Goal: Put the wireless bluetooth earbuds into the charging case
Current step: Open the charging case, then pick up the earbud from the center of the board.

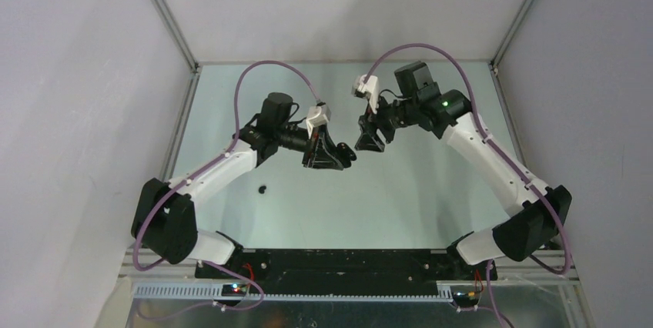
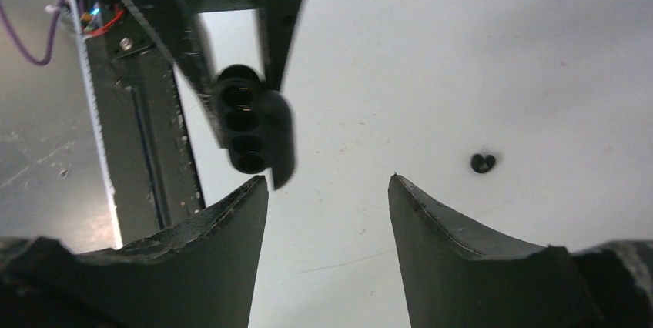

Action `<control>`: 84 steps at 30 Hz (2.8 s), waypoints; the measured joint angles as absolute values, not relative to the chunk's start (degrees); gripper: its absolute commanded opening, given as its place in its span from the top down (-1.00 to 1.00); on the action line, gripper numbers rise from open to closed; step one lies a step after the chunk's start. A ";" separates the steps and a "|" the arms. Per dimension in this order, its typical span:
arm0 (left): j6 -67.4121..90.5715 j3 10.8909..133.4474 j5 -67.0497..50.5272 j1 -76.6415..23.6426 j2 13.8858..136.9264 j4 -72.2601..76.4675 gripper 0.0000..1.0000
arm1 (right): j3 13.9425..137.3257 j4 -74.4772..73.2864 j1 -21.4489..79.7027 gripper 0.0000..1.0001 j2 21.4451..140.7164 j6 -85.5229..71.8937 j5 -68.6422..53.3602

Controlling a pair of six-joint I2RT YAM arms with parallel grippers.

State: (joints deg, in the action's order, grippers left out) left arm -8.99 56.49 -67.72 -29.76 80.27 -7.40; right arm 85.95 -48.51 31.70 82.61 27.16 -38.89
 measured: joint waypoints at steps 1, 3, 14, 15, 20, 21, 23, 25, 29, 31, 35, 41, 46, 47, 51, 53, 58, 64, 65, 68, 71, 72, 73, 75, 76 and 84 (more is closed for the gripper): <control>-8.99 56.49 -67.72 -29.69 80.27 -7.40 1.00 | 85.95 -47.92 30.94 -0.25 82.59 26.59 -38.33; -9.02 56.49 -67.72 -29.34 80.27 -7.40 1.00 | 85.93 -46.72 29.32 -0.22 82.59 25.43 -37.19; -9.04 56.49 -67.70 -25.56 78.50 -7.42 1.00 | 97.17 -44.27 19.11 0.08 101.62 16.71 -32.67; -9.04 56.49 -67.72 -25.34 78.17 -7.42 1.00 | 98.85 -44.60 18.48 0.12 105.06 15.22 -32.36; -9.04 56.49 -67.72 -25.21 77.34 -7.38 1.00 | 102.08 -46.28 17.04 0.23 118.06 9.52 -29.52; -9.04 56.49 -67.72 -25.21 77.32 -7.35 1.00 | 102.50 -46.98 17.10 0.27 120.07 8.56 -28.86; -9.04 56.49 -67.72 -25.21 77.32 -7.31 1.00 | 103.13 -48.01 17.50 0.31 123.39 7.44 -27.75; -9.04 56.49 -67.72 -25.21 77.32 -7.01 1.00 | 103.44 -48.93 18.15 0.33 125.47 6.74 -26.61; -9.02 56.49 -67.72 -25.21 77.30 -6.52 1.00 | 103.90 -49.78 19.99 0.34 127.31 6.02 -25.34; -9.02 56.49 -67.72 -25.21 77.30 -6.50 1.00 | 104.29 -49.98 20.84 0.36 127.70 6.02 -24.75; -9.04 56.49 -67.72 -25.21 77.17 -6.46 1.00 | 105.03 -50.02 22.50 0.38 128.73 6.02 -23.77; -10.52 56.49 -68.88 -25.21 76.25 -7.14 1.00 | 105.06 -50.24 23.03 0.39 129.93 5.98 -22.92; -16.64 56.47 -72.90 -25.21 75.07 -10.50 1.00 | 105.08 -50.33 22.50 0.39 129.95 5.98 -23.40; -18.28 56.47 -73.52 -25.21 74.96 -11.84 1.00 | 105.08 -50.33 22.44 0.38 129.95 5.98 -23.46; -29.39 57.41 -76.03 -25.30 74.91 -22.39 1.00 | 105.08 -50.35 22.15 0.37 129.95 6.07 -24.12; -33.71 58.41 -76.82 -25.39 74.91 -26.98 1.00 | 105.08 -50.30 22.04 0.36 129.95 6.33 -24.36; -39.11 59.79 -77.38 -25.50 74.91 -32.27 1.00 | 105.06 -50.22 21.93 0.30 129.80 8.91 -24.25; -39.59 59.79 -77.36 -25.50 74.91 -33.30 1.00 | 101.73 -47.11 21.87 0.22 125.62 12.99 -19.05; -39.57 59.79 -77.36 -25.50 74.91 -33.28 1.00 | 101.54 -46.59 21.87 0.22 125.05 13.30 -18.02; -39.48 59.79 -77.34 -25.61 74.91 -33.17 1.00 | 101.51 -44.93 21.91 0.22 124.36 13.67 -15.09; -39.44 59.79 -77.30 -25.78 74.91 -33.10 1.00 | 101.51 -44.23 22.24 0.22 124.40 13.80 -11.75; -39.44 59.79 -77.25 -25.82 74.91 -33.08 1.00 | 101.51 -44.16 22.48 0.23 124.40 13.85 -10.83; -39.38 59.79 -77.21 -25.87 74.91 -32.95 1.00 | 101.51 -43.99 22.92 0.23 124.40 13.91 -9.61; -39.20 59.79 -77.17 -25.91 74.91 -32.67 1.00 | 101.51 -43.72 24.01 0.24 124.57 14.15 -7.86; -39.09 59.79 -77.17 -25.91 74.91 -32.51 1.00 | 101.51 -43.68 24.73 0.24 124.77 14.28 -7.07; -39.00 59.79 -77.14 -25.91 74.91 -32.14 1.00 | 101.82 -43.59 29.15 0.26 126.32 15.59 -3.88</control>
State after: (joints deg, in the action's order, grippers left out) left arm -39.00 59.79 -77.14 -25.91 74.91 -32.14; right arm 101.82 -43.59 29.15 126.32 15.59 -3.88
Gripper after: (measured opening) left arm 0.340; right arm 0.379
